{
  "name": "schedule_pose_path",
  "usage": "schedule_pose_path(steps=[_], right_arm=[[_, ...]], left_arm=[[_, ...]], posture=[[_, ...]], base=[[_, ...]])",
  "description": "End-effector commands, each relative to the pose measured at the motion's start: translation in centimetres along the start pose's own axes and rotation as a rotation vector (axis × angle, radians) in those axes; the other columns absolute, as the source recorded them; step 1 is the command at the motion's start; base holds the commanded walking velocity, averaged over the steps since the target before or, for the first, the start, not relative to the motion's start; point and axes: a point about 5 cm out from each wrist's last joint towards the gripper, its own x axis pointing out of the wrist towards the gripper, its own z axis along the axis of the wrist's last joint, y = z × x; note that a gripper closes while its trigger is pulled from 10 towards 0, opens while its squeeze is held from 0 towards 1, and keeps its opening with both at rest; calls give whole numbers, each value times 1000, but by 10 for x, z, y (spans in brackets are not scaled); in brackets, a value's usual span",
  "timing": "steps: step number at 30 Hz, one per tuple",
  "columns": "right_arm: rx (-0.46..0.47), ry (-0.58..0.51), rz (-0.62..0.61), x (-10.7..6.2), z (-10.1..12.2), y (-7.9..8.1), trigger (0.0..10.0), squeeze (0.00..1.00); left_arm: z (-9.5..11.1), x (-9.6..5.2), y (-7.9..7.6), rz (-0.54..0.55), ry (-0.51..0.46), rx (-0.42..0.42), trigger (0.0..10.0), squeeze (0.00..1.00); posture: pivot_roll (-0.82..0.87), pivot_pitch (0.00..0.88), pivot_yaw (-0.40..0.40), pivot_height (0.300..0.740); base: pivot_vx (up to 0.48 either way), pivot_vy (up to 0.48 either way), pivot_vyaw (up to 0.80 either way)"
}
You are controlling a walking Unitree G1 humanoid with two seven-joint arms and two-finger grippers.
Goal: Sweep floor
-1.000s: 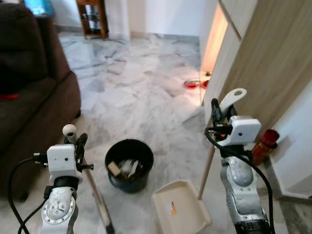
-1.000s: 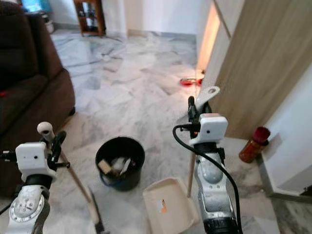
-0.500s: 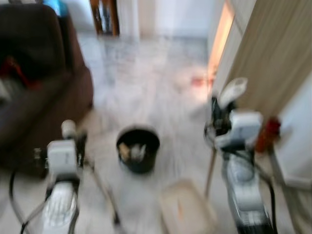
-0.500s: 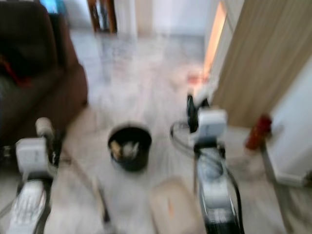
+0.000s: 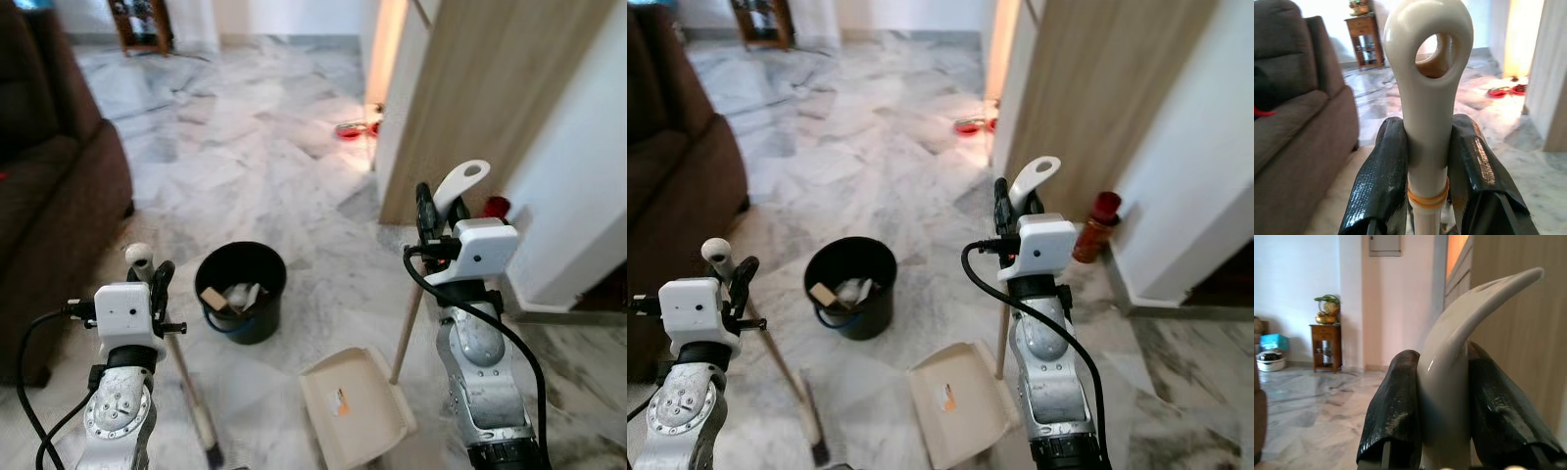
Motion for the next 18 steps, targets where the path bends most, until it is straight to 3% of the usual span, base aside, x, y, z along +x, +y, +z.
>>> schedule_pose_path(steps=[1,7,15,18], right_arm=[[9,-64,1,6,15,1,10000,0],[0,-62,-2,8,15,0,10000,0],[-4,-61,0,9,15,1,10000,0],[-4,-58,6,8,14,2,10000,0]], left_arm=[[7,1,2,8,-37,13,10000,0],[5,2,-1,5,-29,30,10000,0],[4,2,-1,1,-31,34,10000,0],[5,1,0,10,-36,20,10000,0]], posture=[[6,98,-9,740],[-2,88,-14,740],[-1,73,-13,740],[0,64,-14,740]], base=[[0,0,-800],[0,0,-800],[0,-416,-800],[0,0,-800]])
